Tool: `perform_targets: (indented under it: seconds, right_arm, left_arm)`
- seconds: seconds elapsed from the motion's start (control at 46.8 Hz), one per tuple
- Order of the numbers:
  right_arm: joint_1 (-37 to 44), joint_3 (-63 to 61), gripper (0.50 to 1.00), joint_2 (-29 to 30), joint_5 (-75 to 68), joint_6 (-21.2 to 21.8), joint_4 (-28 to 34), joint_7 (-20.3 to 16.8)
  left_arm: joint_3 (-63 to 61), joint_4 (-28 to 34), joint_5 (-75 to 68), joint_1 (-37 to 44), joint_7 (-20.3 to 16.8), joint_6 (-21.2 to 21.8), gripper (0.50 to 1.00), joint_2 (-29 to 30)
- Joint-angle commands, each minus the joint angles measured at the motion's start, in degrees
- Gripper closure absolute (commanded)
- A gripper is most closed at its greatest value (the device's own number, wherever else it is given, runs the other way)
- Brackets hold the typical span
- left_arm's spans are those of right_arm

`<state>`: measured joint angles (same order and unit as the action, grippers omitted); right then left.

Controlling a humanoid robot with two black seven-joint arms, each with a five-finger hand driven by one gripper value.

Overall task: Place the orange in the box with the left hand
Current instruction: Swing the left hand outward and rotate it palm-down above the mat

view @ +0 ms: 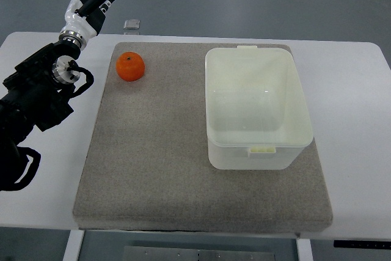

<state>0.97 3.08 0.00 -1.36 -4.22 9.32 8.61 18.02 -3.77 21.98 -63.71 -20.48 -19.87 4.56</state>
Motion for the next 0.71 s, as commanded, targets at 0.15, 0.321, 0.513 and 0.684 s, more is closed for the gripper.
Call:
perform_targets:
  seconds: [0.15, 0.321, 0.513, 0.684]
  right_arm:
    - [0.0, 0.0, 0.574, 0.0, 0.0, 0.0, 0.0, 0.0]
    - [0.0, 0.0, 0.574, 0.0, 0.0, 0.0, 0.0, 0.0]
    - [0.0, 0.0, 0.574, 0.0, 0.0, 0.0, 0.0, 0.0]
    - [0.0, 0.0, 0.574, 0.0, 0.0, 0.0, 0.0, 0.0]
  left_arm:
    - [0.0, 0.0, 0.0, -0.1, 0.0, 0.0, 0.508, 0.0]
    - [0.7, -0.1, 0.0, -0.4, 0.0, 0.1, 0.508, 0.0]
    - [0.9, -0.5, 0.1, -1.1, 0.1, 2.6, 0.506, 0.0]
    - [0.1, -0.6, 0.0, -2.2, 0.0, 2.6, 0.506, 0.4]
